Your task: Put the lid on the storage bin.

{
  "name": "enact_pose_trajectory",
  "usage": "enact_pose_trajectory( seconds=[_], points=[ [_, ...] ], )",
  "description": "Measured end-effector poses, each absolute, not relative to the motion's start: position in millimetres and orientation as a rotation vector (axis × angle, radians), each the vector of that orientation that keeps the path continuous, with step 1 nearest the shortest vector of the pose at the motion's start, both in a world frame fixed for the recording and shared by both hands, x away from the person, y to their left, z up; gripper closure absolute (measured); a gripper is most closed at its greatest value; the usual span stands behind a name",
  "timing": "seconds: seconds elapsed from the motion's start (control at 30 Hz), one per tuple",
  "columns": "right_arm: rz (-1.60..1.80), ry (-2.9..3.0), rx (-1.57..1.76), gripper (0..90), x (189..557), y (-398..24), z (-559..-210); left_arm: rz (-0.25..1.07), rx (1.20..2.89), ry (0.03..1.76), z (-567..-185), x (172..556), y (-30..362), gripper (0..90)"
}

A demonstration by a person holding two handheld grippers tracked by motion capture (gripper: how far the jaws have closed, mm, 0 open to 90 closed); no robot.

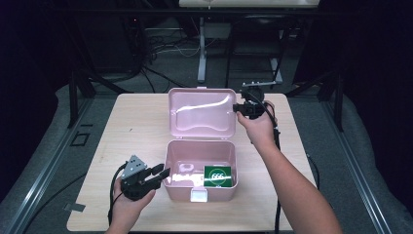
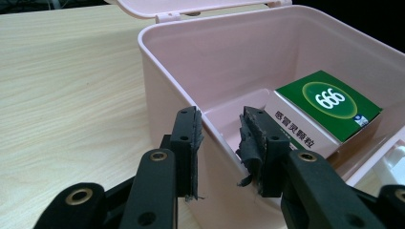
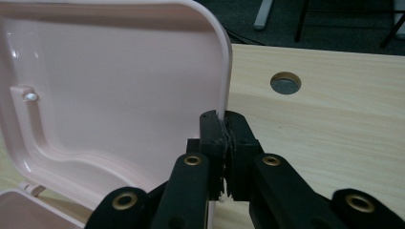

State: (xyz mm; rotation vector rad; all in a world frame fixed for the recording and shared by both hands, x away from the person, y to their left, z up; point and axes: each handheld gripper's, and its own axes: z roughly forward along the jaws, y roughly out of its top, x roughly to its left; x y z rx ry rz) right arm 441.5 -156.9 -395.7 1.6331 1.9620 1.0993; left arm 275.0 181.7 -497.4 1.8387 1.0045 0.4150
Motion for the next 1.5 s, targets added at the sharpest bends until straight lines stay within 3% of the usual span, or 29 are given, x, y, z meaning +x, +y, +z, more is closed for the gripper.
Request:
enact_pose_trajectory(
  seconds=[1.5],
  points=[
    [1.315,1.803,1.322,86.4,350.4,-162.8,-403.8,0.421,1.824,1.009,-498.6,273.5,181.6,67.0]
  ],
)
